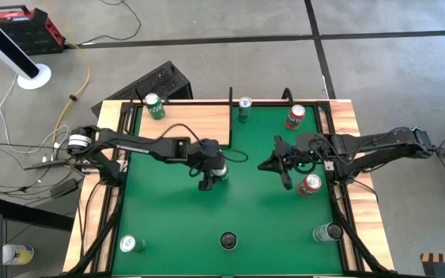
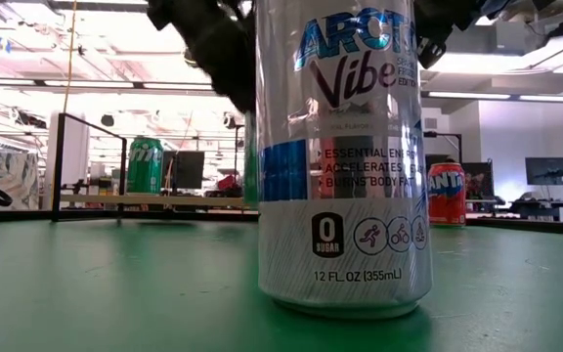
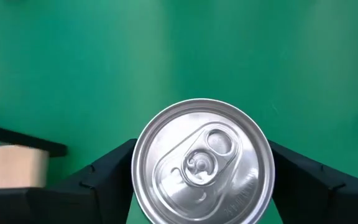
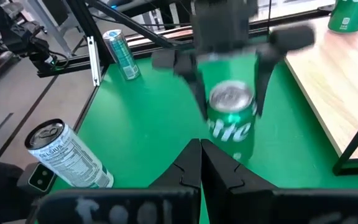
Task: Place canned beverage on shelf
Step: Put the green soda can on the shelf aligned with the other green soda can
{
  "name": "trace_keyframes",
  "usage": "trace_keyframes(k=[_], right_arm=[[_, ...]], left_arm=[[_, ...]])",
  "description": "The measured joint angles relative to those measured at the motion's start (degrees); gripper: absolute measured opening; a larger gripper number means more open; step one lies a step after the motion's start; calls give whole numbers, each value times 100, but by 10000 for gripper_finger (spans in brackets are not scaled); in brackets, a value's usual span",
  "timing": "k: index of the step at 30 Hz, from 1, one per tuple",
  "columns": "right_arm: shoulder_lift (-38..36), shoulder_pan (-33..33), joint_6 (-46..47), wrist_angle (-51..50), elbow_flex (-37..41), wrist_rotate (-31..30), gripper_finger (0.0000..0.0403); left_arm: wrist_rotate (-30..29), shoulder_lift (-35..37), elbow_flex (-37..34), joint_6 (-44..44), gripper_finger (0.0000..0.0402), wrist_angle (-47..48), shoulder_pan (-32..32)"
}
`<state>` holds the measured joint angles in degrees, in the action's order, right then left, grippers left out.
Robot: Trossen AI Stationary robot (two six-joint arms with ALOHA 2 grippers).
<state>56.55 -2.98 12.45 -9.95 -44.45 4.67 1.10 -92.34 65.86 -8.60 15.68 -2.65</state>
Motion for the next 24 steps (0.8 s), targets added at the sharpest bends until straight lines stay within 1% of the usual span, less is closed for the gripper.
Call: trace_keyframes(k=[4,7,11,15,19,24], right_arm=[[2,14,71,121,0,-25,28],[2,20,80,322,0,-28,28],[2,17,109,635,0,-257,28],[8,17,125,876,0,-479,28],[159,26,139,1177,0,-490,25],[582,21,461,1814,-4,-492,24]], left_arm=[[-11,444,214,-242,281,529,-193],[3,853,252,-352,281,1048,-455],[-31,1361,227,-559,281,1801,-984],[8,1715,213,-860,281,2428,-1575],[396,1847,213,-1182,281,2650,-2214],[881,1810,213,-1546,281,2725,-3065]])
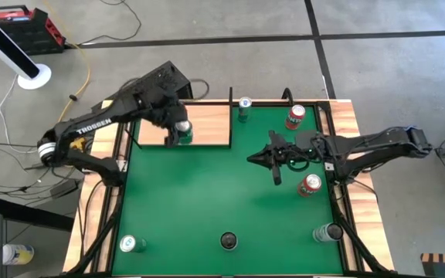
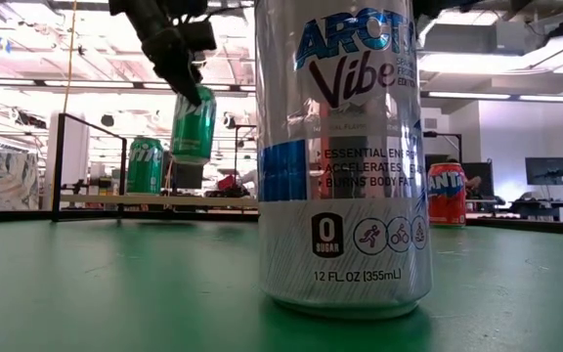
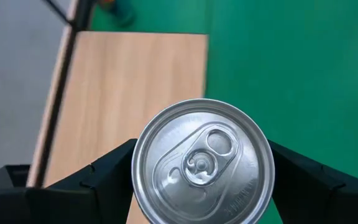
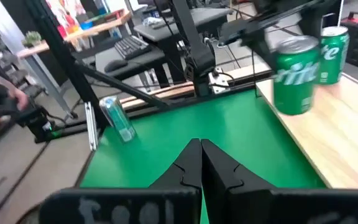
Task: Place canned beverage on shelf
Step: Put the green soda can on the shelf aligned with the other green soda can
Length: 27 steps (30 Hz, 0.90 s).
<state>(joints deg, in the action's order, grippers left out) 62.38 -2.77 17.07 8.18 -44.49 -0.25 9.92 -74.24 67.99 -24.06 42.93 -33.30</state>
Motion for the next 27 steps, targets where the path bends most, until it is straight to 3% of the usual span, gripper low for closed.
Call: trace_keyframes(k=[9,18,27], right_arm=[[714,-229,308,1187,0,-7,25],[696,-356,410,1239,0,-284,25],[692,-357,408,1226,0,-291,25]], left_arm=[[791,-404,0,-285,281,27,-1035],[949,-1096,-4,-657,288,-288,-1108],[1041,-1113,-4,-581,289,-574,-1093]])
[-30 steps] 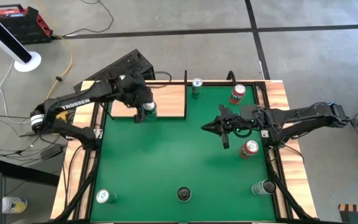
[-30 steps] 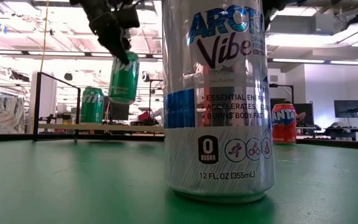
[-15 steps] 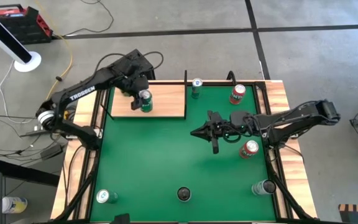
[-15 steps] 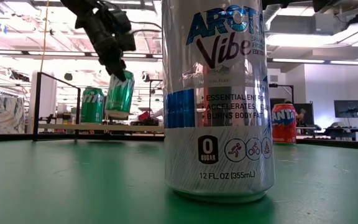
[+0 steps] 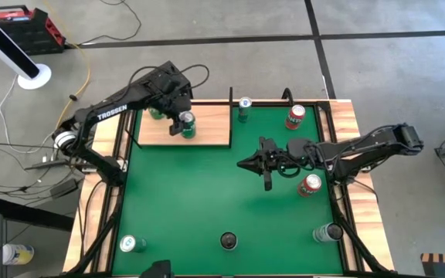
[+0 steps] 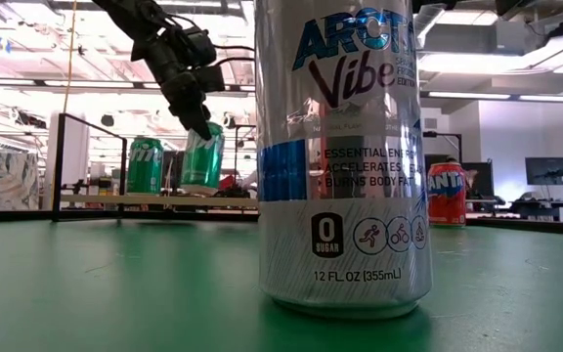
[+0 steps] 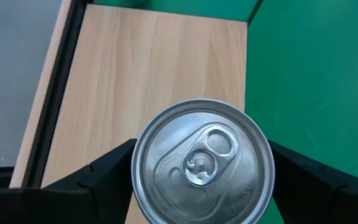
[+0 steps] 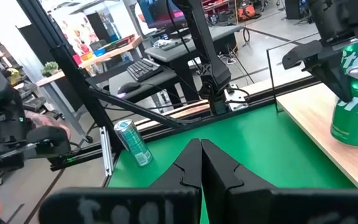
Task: Place canned beverage on shelf
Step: Put the green soda can on the shelf aligned with the other green soda can
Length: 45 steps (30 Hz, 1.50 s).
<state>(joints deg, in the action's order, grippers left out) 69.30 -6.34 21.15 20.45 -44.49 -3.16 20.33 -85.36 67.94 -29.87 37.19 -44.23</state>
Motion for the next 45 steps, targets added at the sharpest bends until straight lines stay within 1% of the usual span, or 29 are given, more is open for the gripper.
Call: trace_keyframes(k=[7,13,16,22,25,28,34,38,39,41,43,45], right_arm=[[2,134,-2,4,0,2,25],[2,237,-4,7,0,7,25],[2,238,-15,3,0,11,25],[2,238,-15,2,0,17,25],[2,238,-17,1,0,21,25],[2,238,-17,-2,0,47,25],[2,238,-16,-17,0,179,25],[2,238,-49,-24,0,181,25],[2,238,-63,-24,0,181,25],[2,238,-66,-24,0,181,25],[2,254,-98,-24,0,181,25],[2,277,-153,-27,0,183,25]], left_arm=[[-60,-4,0,44,293,112,112],[-174,-2,0,-4,318,234,246],[-308,-2,0,-51,326,257,331],[-618,-2,0,-53,329,273,437],[-638,-2,3,-51,330,277,471],[-647,-2,112,-46,330,300,522],[-644,-2,580,-23,330,377,638],[-673,0,739,422,331,230,814],[-793,0,732,569,331,156,889],[-1237,-1,676,817,327,26,1079],[-1852,-84,658,1018,315,-109,1320],[-2440,-120,648,1348,294,-213,1532]])
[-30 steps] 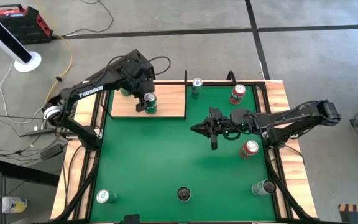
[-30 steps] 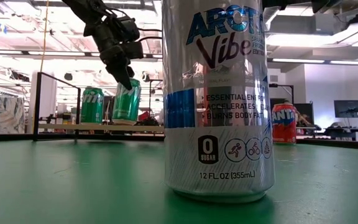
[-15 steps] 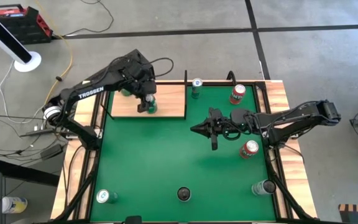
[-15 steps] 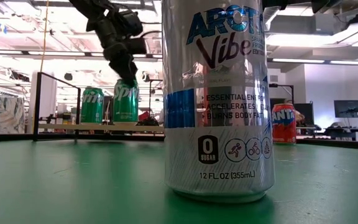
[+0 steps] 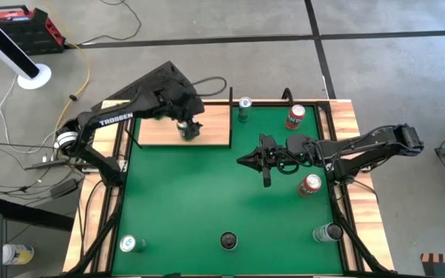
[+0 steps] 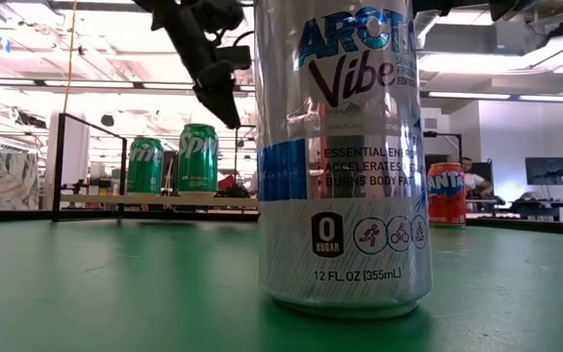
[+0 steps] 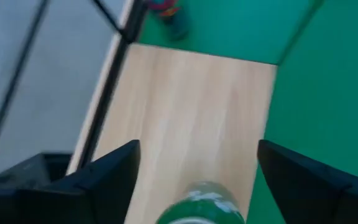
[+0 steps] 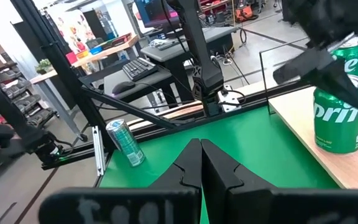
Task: Place canned beverage on shelf
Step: Put the green soda can on the shelf aligned with the other green soda can
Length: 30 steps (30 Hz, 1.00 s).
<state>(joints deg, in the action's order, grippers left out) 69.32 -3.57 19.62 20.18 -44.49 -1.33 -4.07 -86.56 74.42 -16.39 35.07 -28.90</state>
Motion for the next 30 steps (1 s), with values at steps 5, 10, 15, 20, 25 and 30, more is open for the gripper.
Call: trace_keyframes(k=[5,10,15,20,25,30], right_arm=[[0,155,-14,5,0,11,25],[0,327,9,54,0,6,25],[0,417,41,150,0,175,25],[0,415,51,131,0,208,25],[0,415,52,132,0,223,25],[0,415,50,132,0,252,25]], left_arm=[[-449,-120,54,398,209,-133,435],[-826,-504,108,141,89,76,568],[-1100,-806,108,107,9,407,603],[-1610,-826,108,40,2,632,684],[-1612,-827,108,105,0,1041,711],[-1644,-828,106,254,0,1351,699]])
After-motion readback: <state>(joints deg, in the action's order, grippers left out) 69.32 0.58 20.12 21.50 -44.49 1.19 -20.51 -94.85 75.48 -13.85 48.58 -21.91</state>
